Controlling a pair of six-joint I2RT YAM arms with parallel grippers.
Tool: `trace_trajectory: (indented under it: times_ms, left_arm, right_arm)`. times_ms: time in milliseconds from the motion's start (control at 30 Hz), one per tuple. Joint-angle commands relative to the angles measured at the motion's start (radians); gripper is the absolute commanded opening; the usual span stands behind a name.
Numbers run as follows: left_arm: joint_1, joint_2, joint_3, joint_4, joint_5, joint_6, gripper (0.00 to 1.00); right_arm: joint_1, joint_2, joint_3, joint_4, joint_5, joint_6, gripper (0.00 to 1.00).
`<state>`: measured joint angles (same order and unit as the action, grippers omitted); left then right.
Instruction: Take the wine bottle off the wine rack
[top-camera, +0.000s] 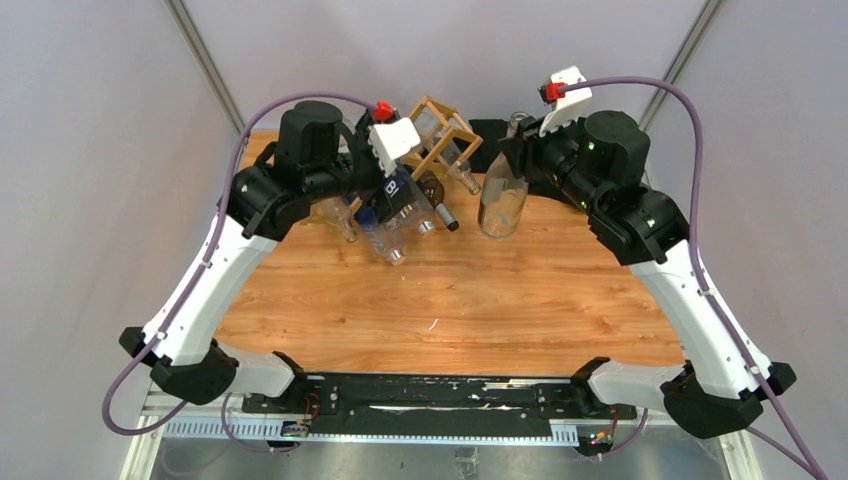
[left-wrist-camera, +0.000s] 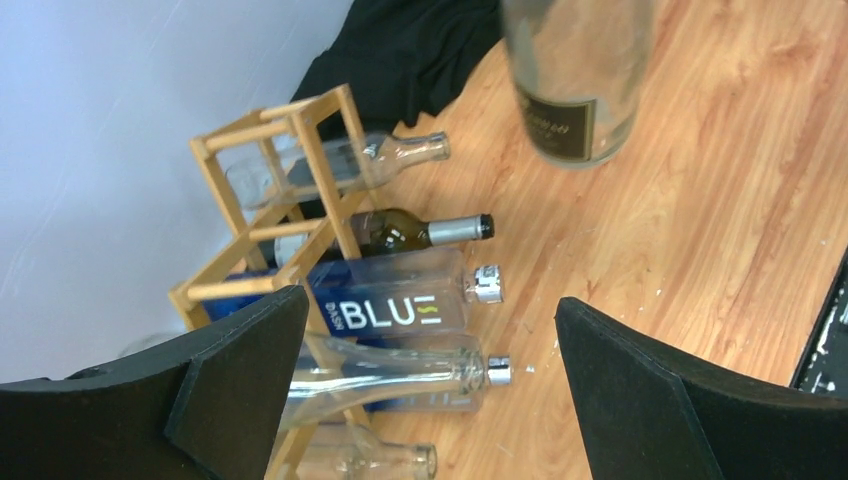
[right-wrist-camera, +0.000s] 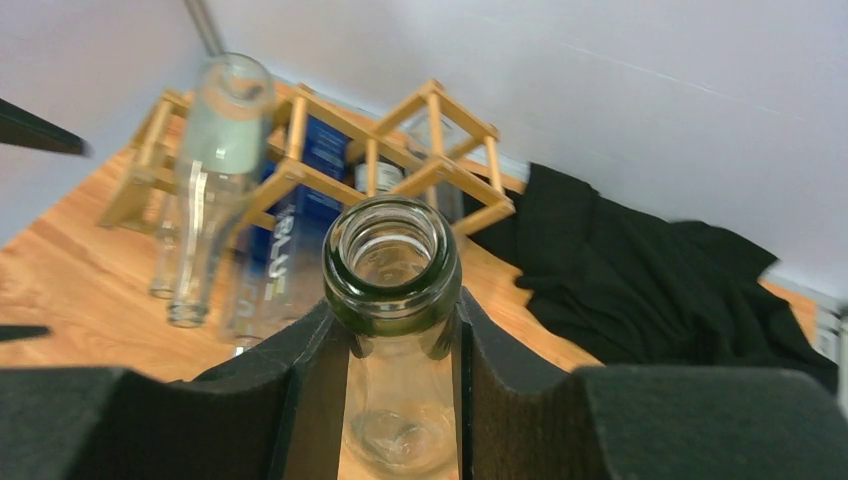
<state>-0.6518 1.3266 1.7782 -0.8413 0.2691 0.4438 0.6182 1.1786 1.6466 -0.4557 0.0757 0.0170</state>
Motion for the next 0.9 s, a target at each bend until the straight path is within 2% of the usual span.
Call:
trace_trajectory:
  times_ms: [0,200,367,867]
  left_arm:
    - [0.066,0.046,0.099,-0.086,-0.048,-0.109,1.00]
    - [0.196,0.067,0.133,-0.090,-0.034,-0.224,1.00]
    - [0.240,0.063,0.130,-0.091,-0.064,-0.273,1.00]
    - [0.259,0.087,0.141,-0.090,-0.092,-0.301,1.00]
  right_arm:
    - [-0.064,-0.008,0.041,0.118,0.104,-0.065,0.00]
    - [-0.233,0.026,-0.044,0.176,0.036,0.032,0.00]
    - [-0.351,0.081,-0.113,0.274,-0.019,0.097,0.00]
    - [-0.406,0.380,-0.004,0.341,-0.118,0.147,0.00]
